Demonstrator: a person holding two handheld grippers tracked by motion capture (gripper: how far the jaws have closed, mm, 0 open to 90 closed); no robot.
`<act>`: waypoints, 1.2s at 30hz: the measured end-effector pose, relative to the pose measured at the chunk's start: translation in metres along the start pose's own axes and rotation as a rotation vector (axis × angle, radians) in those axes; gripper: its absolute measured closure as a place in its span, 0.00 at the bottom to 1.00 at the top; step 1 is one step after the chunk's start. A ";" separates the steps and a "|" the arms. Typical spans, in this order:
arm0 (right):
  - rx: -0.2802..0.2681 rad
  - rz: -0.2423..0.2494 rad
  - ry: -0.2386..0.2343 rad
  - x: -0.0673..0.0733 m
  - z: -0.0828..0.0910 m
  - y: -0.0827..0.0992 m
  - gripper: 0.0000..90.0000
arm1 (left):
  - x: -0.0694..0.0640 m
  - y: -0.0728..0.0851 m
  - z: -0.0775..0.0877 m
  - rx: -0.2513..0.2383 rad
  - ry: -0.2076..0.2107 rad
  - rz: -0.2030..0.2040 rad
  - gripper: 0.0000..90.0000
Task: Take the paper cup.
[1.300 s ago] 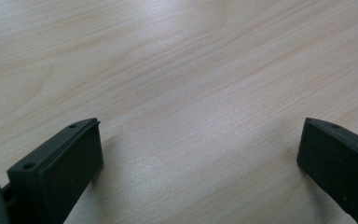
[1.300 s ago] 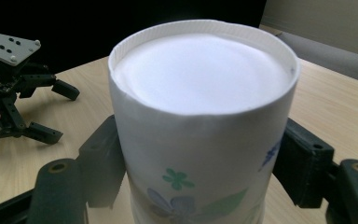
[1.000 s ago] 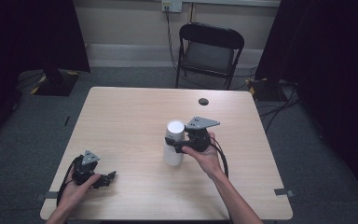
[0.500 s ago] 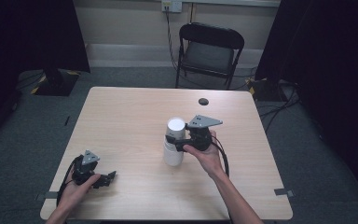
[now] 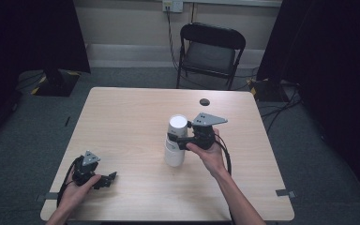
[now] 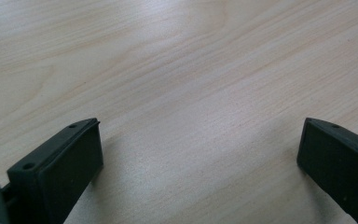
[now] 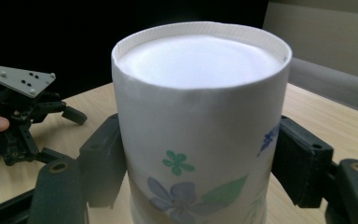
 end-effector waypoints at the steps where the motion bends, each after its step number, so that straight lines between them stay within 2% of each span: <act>1: -0.002 -0.006 -0.003 0.000 0.001 -0.001 0.30 | 0.000 0.000 0.000 0.000 -0.001 0.001 0.00; 15: -0.038 0.007 -0.003 0.000 0.005 -0.012 0.30 | 0.000 0.000 0.000 0.000 0.000 0.000 0.00; 20: -0.042 -0.007 -0.005 -0.001 0.006 -0.013 0.30 | 0.000 0.000 0.000 0.000 0.000 0.002 0.00; 36: -0.094 0.003 -0.012 0.005 0.016 -0.027 0.31 | 0.000 0.000 0.000 0.000 0.000 0.001 0.00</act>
Point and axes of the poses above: each handheld gripper's, and its own axes: z roughly backward along the jaws, y roughly out of its underside, x roughly to its left, the point moved 7 cm from there along -z, roughly forward along the jaws, and after that the axes turned 8 degrees about -y, right-handed, at the moved point
